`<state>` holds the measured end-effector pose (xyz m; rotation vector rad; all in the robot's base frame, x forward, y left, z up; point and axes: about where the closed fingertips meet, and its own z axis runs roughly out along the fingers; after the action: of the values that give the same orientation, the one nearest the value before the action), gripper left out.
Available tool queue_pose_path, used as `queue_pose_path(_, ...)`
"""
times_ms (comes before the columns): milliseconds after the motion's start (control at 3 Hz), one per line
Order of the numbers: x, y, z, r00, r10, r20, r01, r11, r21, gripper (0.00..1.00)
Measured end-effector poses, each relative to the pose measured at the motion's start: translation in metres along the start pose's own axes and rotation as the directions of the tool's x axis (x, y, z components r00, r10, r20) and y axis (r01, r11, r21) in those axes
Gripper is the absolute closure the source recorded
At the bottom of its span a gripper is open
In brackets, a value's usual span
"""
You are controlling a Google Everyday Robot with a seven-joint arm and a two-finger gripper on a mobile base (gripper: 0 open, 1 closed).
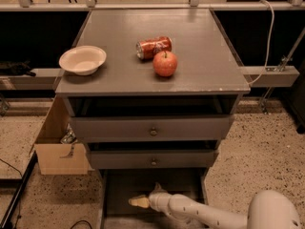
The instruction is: Pick orange from bottom drawer and place on counter
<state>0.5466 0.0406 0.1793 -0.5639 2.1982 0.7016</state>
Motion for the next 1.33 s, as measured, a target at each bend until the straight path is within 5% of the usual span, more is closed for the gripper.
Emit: queue_pose_path(1333,0.031,-0.004,0.012,0.996,0.059,-0.066,-0.059,0.9983,0.005,0.00)
